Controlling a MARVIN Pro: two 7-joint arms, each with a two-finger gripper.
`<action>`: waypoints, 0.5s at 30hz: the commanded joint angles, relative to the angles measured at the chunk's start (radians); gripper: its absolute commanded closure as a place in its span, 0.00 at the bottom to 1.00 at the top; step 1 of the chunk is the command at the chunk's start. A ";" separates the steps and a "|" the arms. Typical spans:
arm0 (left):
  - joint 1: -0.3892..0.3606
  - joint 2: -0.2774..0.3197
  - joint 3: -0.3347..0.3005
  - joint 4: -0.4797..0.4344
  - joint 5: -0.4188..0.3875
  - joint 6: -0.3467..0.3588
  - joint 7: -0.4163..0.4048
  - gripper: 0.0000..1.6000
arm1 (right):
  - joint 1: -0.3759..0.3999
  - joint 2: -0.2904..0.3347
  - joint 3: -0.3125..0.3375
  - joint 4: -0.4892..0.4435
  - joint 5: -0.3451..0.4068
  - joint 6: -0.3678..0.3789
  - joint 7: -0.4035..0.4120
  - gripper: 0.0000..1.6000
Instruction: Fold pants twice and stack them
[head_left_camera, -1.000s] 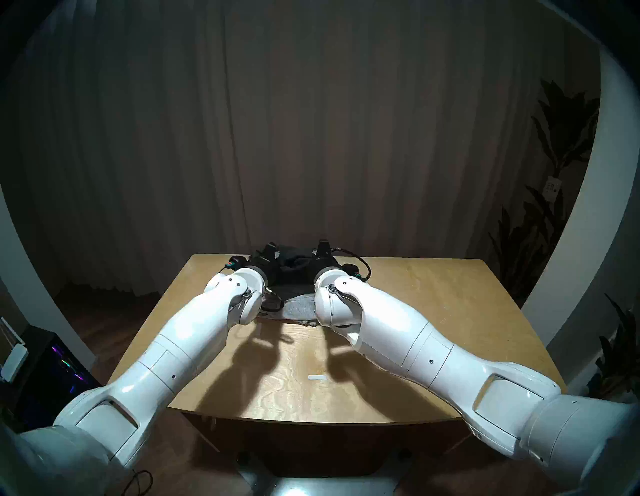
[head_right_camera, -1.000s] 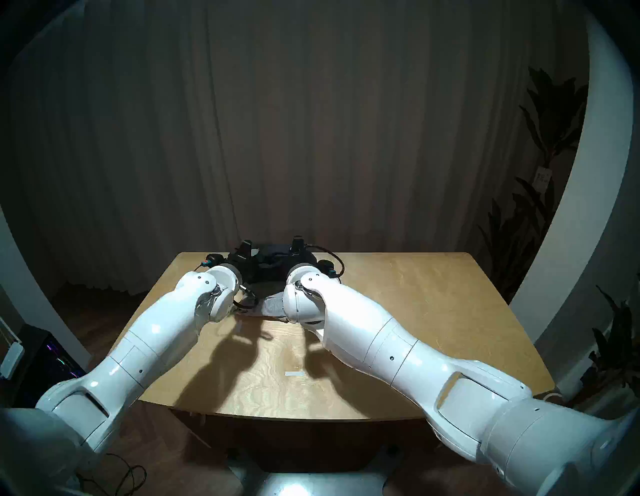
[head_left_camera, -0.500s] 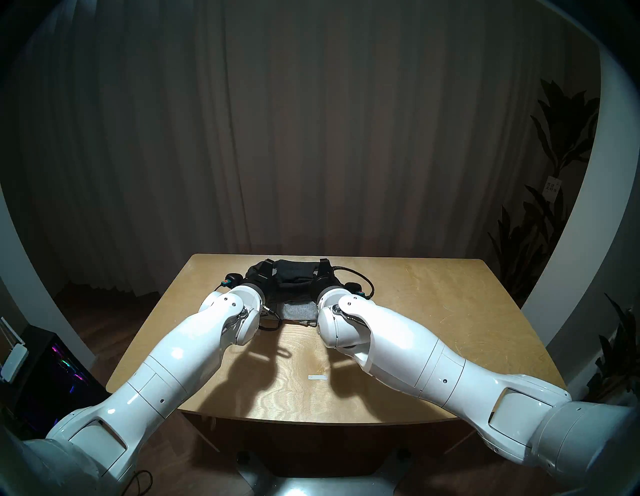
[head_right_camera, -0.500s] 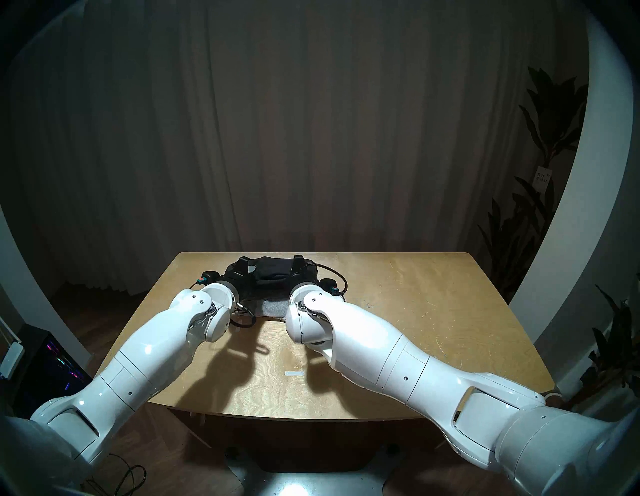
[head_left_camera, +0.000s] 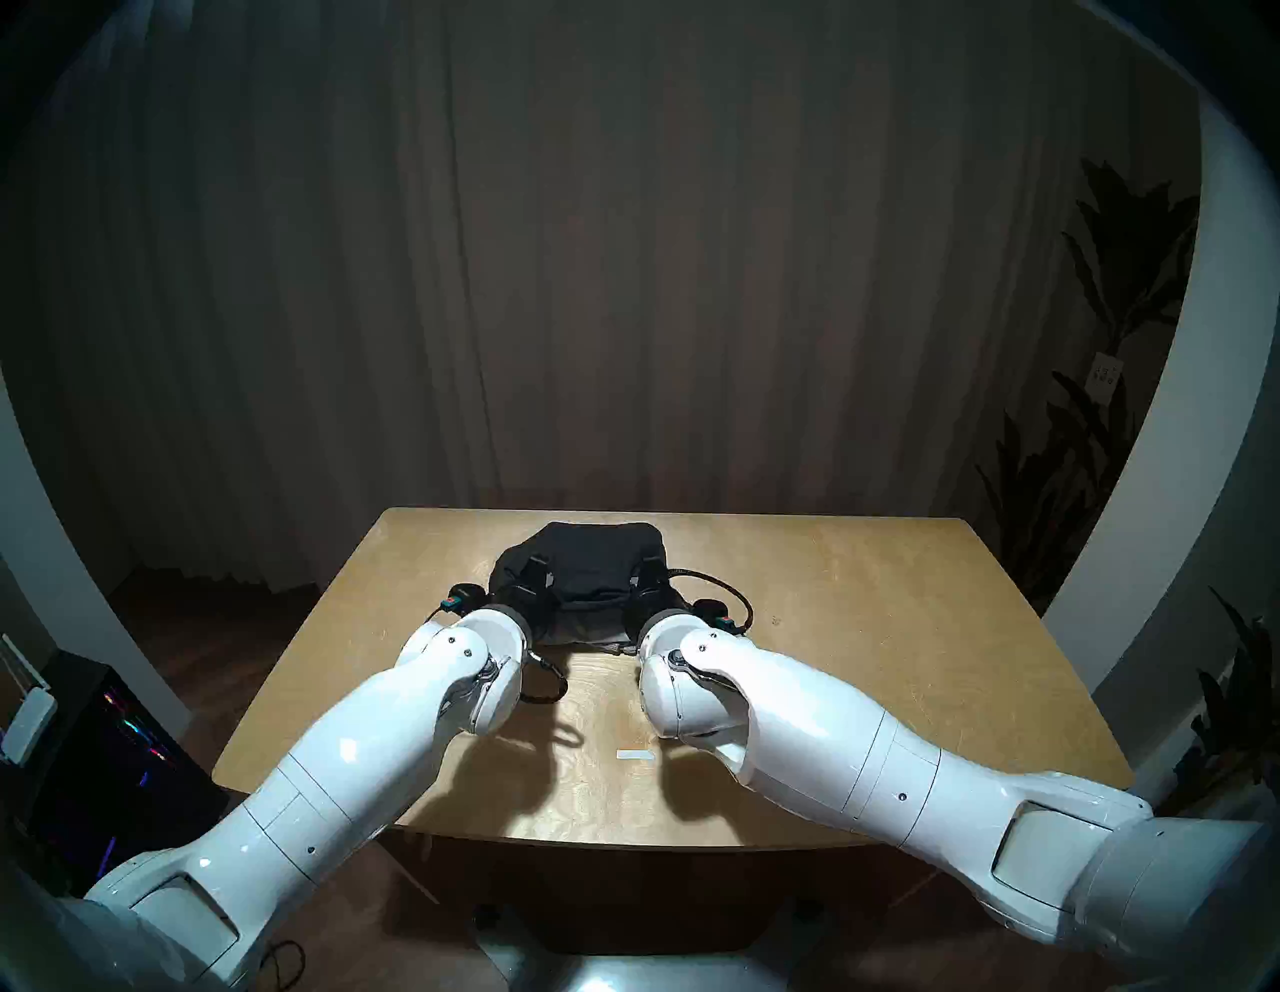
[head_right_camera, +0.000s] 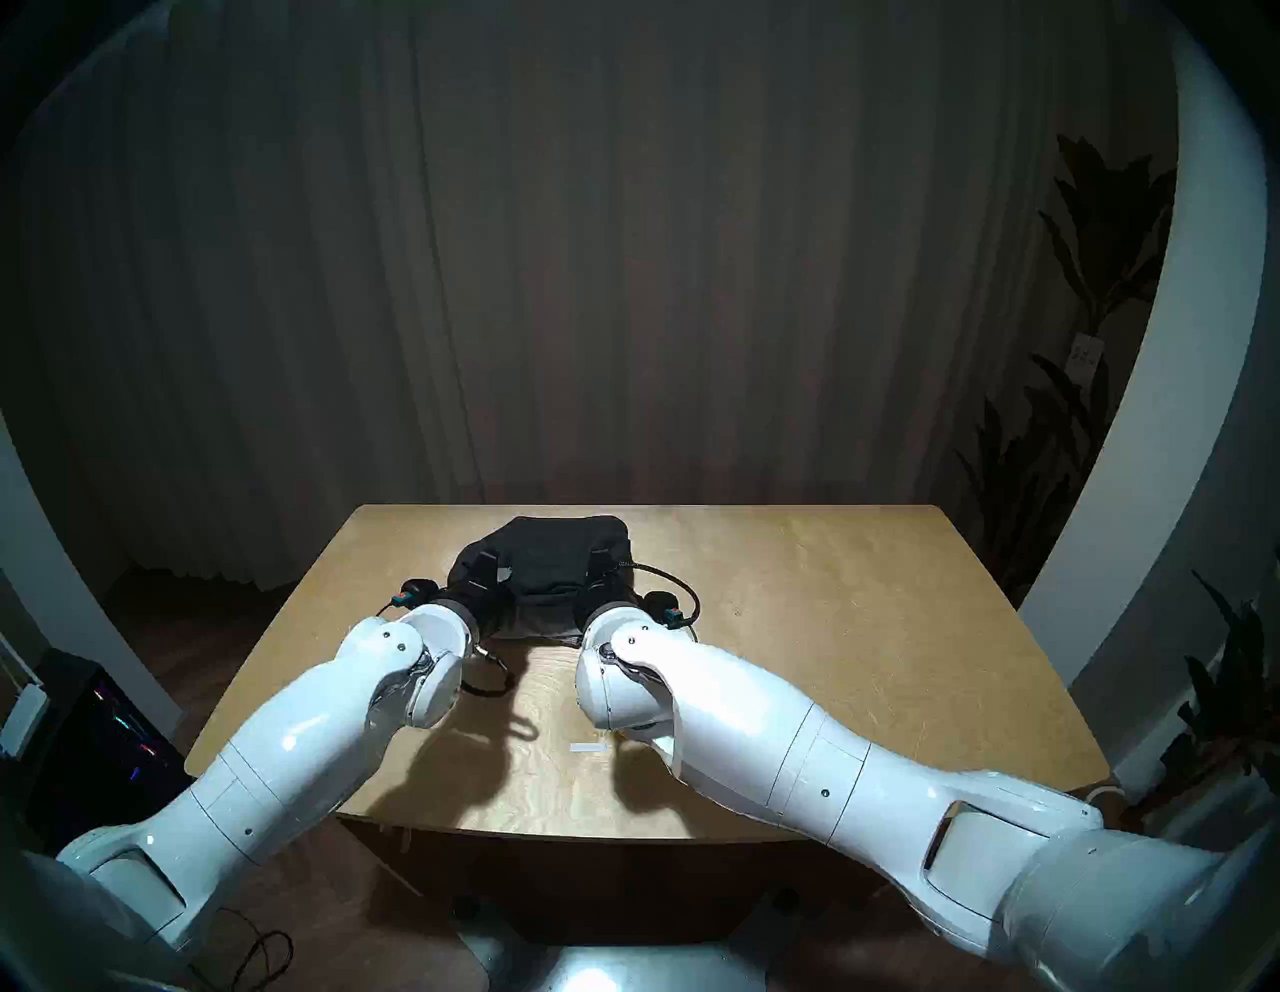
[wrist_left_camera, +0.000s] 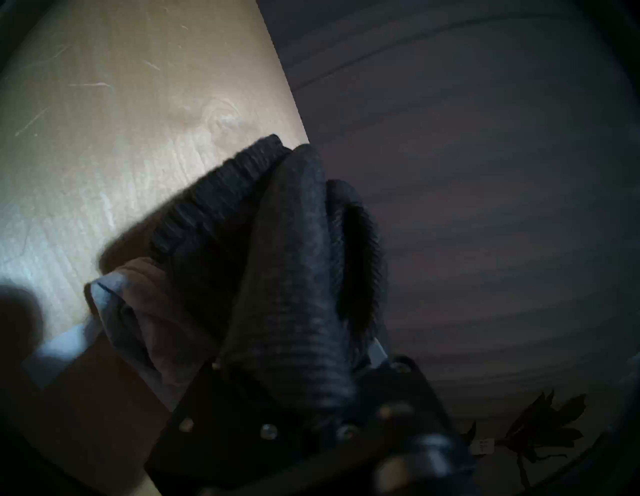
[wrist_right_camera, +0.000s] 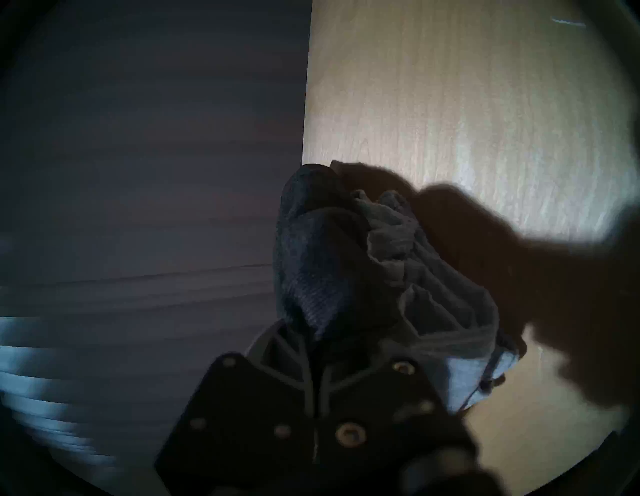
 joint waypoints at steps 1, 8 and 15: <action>0.020 0.003 0.004 -0.028 0.025 -0.040 0.013 0.91 | 0.006 0.015 0.007 -0.035 -0.006 -0.002 0.005 1.00; 0.018 -0.007 0.010 -0.013 0.034 -0.051 0.023 0.50 | 0.001 0.019 -0.002 -0.039 -0.008 0.004 0.008 1.00; 0.027 0.001 0.006 -0.041 0.037 -0.068 0.047 0.00 | -0.015 0.041 -0.009 -0.053 -0.002 0.005 0.004 0.58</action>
